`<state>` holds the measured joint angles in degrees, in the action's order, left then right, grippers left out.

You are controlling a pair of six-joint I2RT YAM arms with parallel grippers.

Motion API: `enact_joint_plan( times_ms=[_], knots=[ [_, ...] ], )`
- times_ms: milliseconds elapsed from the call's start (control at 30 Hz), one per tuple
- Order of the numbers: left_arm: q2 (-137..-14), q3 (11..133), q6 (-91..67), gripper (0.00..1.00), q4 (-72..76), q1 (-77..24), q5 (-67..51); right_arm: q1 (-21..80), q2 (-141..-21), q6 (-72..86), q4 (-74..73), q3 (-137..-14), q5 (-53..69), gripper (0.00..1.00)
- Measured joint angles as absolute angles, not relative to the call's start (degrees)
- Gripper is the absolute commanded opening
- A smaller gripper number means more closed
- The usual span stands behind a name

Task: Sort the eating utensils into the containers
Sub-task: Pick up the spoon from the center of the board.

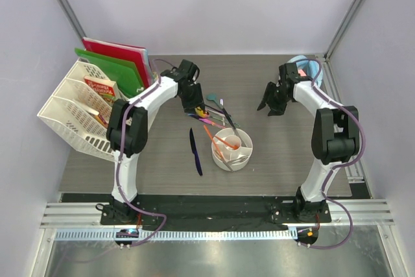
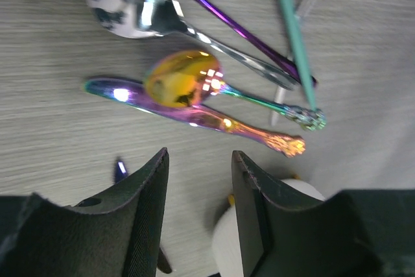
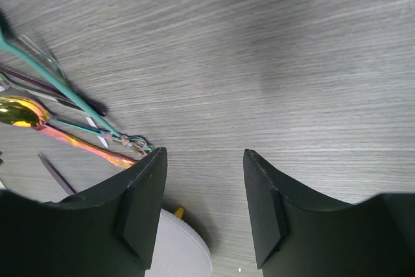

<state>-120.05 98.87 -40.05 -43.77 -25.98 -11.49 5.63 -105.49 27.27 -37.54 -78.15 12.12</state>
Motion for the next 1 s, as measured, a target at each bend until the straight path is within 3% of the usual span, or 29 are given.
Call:
enact_joint_plan(
  times_ms=[333,1000],
  knots=[
    [-122.48,101.62,-38.39,0.44,-46.26,-25.19,-6.42,5.50,-105.49,27.33,-37.19,-74.54,13.10,0.56],
    [-127.46,101.16,-35.03,0.42,-40.71,-24.99,-8.12,5.50,-105.47,28.45,-36.45,-70.78,13.23,0.56]
  ],
)
